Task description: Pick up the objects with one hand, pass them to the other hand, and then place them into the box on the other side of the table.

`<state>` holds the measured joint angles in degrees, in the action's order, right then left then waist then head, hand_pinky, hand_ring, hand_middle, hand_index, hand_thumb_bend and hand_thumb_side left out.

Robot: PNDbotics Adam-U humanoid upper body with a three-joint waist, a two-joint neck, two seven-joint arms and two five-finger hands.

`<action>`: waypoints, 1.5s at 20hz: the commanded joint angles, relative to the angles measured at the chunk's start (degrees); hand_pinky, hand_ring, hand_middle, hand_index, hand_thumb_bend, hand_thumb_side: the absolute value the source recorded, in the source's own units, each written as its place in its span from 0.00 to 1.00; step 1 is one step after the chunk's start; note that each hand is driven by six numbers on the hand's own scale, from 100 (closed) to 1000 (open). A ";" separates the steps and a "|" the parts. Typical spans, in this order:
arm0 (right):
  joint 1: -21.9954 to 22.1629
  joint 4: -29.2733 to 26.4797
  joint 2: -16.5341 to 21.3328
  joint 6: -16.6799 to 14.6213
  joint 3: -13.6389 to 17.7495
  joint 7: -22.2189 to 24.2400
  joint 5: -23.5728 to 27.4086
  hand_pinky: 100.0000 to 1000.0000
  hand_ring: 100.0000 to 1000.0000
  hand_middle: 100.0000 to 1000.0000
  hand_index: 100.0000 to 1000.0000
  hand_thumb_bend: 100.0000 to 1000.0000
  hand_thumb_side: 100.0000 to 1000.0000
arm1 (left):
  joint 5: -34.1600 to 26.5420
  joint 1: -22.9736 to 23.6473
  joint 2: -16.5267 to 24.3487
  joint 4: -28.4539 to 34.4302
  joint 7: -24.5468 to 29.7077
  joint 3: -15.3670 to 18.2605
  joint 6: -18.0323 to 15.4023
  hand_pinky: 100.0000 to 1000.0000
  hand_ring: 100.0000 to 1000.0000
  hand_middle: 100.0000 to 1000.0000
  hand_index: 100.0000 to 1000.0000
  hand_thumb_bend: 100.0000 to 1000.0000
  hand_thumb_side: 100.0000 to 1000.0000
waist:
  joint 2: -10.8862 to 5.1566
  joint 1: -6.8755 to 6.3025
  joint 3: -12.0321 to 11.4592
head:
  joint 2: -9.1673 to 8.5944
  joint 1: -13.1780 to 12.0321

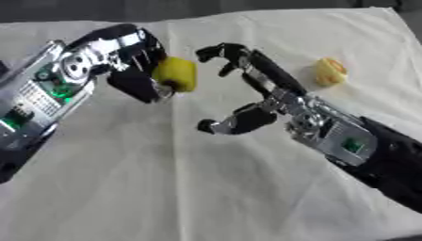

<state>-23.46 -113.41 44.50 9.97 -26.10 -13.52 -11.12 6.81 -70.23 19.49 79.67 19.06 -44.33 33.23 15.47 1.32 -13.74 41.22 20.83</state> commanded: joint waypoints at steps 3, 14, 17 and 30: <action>0.40 -1.18 1.32 3.12 1.50 -2.11 -0.53 0.65 0.92 0.78 0.88 0.58 0.08 | 0.09 -0.18 5.42 2.56 -0.03 2.12 -0.68 0.67 0.58 0.44 0.55 0.17 0.00 | -1.66 -0.54 0.22 | 0.13 -0.42; 2.36 -1.18 2.09 4.29 2.13 -5.03 -0.24 0.65 0.91 0.78 0.87 0.59 0.08 | 1.83 4.61 18.12 4.57 -2.98 8.97 -0.69 0.68 0.59 0.43 0.55 0.21 0.00 | -1.59 -0.41 0.40 | -0.64 -5.81; 2.84 -1.18 2.24 4.19 2.46 -5.71 -0.10 0.65 0.91 0.77 0.87 0.60 0.08 | 2.56 6.86 21.56 3.28 -6.11 12.68 -0.71 0.68 0.59 0.43 0.55 0.22 0.00 | -1.56 -0.22 0.66 | -1.22 -8.15; 5.55 -1.18 1.86 2.33 4.52 -8.92 -0.58 0.64 0.91 0.77 0.87 0.60 0.07 | 9.83 12.10 26.25 -9.78 -12.03 22.10 -2.58 0.70 0.60 0.44 0.55 0.29 0.00 | -1.23 1.62 1.51 | -3.62 -17.87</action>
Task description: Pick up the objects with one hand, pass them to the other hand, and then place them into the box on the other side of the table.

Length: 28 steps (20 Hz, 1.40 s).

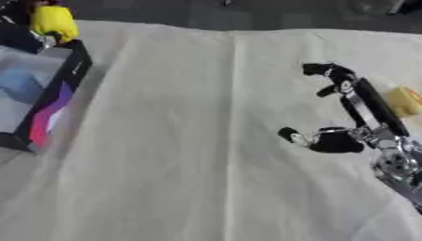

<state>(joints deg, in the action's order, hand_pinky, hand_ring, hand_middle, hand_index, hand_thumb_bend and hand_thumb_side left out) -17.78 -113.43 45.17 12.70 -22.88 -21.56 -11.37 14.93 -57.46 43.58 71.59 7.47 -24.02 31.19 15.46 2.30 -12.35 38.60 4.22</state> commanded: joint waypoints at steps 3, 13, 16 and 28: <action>0.35 -1.16 0.71 -0.61 1.68 -1.76 -0.20 0.64 0.91 0.77 0.87 0.60 0.06 | 3.57 -0.16 1.98 -4.85 -0.92 3.22 -0.86 0.70 0.61 0.44 0.55 0.29 0.00 | -0.88 0.97 0.31 | -1.43 -2.40; 0.40 -1.16 -0.39 -1.17 2.14 -3.37 0.15 0.63 0.91 0.77 0.86 0.60 0.06 | 11.04 -0.50 0.23 -15.77 -2.69 7.07 -3.98 0.79 0.75 0.58 0.69 0.46 0.00 | 0.11 1.68 0.75 | -2.21 -4.36; 0.54 -1.16 -0.45 -1.23 2.22 -3.58 0.20 0.63 0.91 0.77 0.86 0.60 0.06 | 13.83 -0.66 -0.04 -17.39 -3.62 8.01 -3.98 0.83 0.82 0.66 0.76 0.48 0.00 | 0.16 1.64 0.74 | -2.15 -4.24; 1.58 -1.16 0.65 -1.70 3.07 -4.44 0.78 0.63 0.91 0.76 0.86 0.60 0.05 | 16.88 -0.74 -0.66 -17.32 -6.15 9.12 -3.35 0.78 0.77 0.70 0.78 0.43 0.57 | -0.89 0.86 0.26 | -0.83 -1.13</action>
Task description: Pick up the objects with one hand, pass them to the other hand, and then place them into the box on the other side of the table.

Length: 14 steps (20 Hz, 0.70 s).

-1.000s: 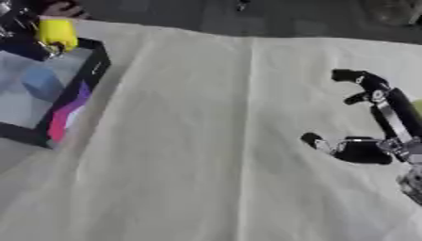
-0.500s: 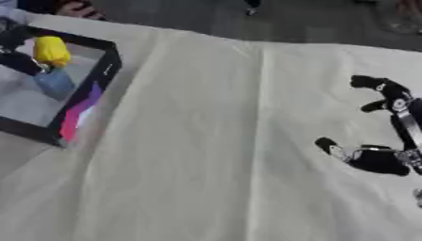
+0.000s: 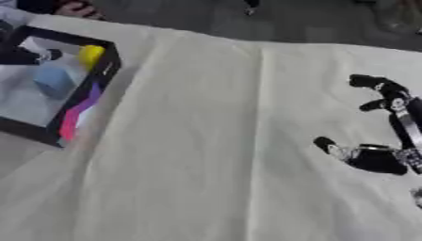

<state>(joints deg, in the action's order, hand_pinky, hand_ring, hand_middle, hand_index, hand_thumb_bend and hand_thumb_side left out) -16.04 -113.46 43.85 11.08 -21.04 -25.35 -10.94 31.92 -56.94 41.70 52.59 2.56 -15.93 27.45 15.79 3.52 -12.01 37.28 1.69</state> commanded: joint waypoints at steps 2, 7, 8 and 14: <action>0.27 -1.13 2.43 0.01 1.94 -1.24 0.63 0.63 0.90 0.76 0.86 0.60 0.04 | -1.84 -1.32 1.15 3.12 -2.93 1.01 0.86 0.77 0.75 0.68 0.76 0.33 0.48 | -1.51 -0.56 0.00 | 1.24 3.96; 1.31 -1.13 4.03 2.73 5.00 -3.47 1.80 0.63 0.90 0.76 0.85 0.59 0.04 | -6.92 -1.49 0.90 6.92 -5.73 -0.44 0.69 0.75 0.74 0.65 0.75 0.23 0.36 | -2.14 -1.34 0.64 | 2.96 11.80; 1.49 -1.13 4.41 3.88 5.80 -3.92 2.03 0.63 0.90 0.76 0.85 0.59 0.04 | -7.72 -1.49 0.89 7.56 -5.89 -0.87 0.52 0.75 0.74 0.65 0.75 0.23 0.36 | -2.23 -1.53 0.81 | 3.16 13.13; 2.40 -1.13 6.73 12.30 10.36 -5.04 3.09 0.63 0.90 0.77 0.85 0.58 0.06 | -10.07 -1.66 0.50 10.67 -6.04 -2.88 0.36 0.75 0.75 0.65 0.75 0.25 0.33 | -2.46 -2.94 1.94 | 3.65 18.16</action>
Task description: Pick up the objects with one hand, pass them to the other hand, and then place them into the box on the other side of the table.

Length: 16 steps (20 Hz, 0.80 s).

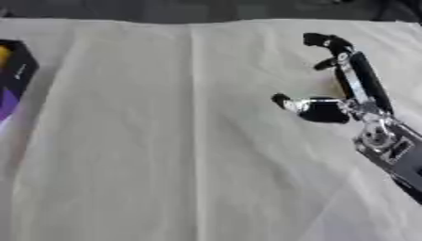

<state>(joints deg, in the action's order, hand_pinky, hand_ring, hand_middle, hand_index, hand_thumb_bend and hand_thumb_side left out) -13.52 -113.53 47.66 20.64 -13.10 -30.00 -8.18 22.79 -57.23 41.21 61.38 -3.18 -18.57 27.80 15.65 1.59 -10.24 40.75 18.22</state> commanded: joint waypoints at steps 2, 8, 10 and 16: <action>0.38 -1.06 3.66 4.60 3.85 -0.58 0.81 0.64 0.90 0.78 0.85 0.58 0.06 | -1.48 -1.41 0.87 2.58 -0.28 -0.48 0.14 0.75 0.75 0.65 0.75 0.24 0.33 | -2.32 -1.39 0.55 | 0.18 2.51; 1.16 -1.06 4.78 12.77 7.48 -0.31 0.18 0.67 0.88 0.79 0.86 0.56 0.08 | -2.72 -0.73 1.45 3.79 -0.86 -0.59 0.61 0.76 0.75 0.66 0.76 0.25 0.33 | -2.22 -2.37 1.74 | -0.03 4.42; 1.13 -1.06 4.70 16.54 8.11 -0.09 -0.50 0.67 0.88 0.80 0.86 0.56 0.09 | -3.00 -0.39 1.83 3.98 -0.50 -0.71 0.67 0.76 0.76 0.67 0.76 0.26 0.34 | -2.13 -2.67 1.59 | -0.18 4.96; 4.96 -1.06 8.33 19.20 11.11 2.76 3.51 0.71 0.88 0.81 0.85 0.56 0.15 | -3.32 -0.43 2.20 4.07 0.01 -0.72 0.49 0.76 0.76 0.67 0.75 0.26 0.34 | -1.70 -2.54 1.41 | 0.09 5.06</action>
<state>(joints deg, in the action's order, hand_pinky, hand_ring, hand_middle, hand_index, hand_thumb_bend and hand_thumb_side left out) -8.32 -113.73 52.96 37.62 -3.50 -26.25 -5.80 19.77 -56.55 40.85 64.58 -3.31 -19.65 28.41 15.63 -0.49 -8.78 40.77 23.11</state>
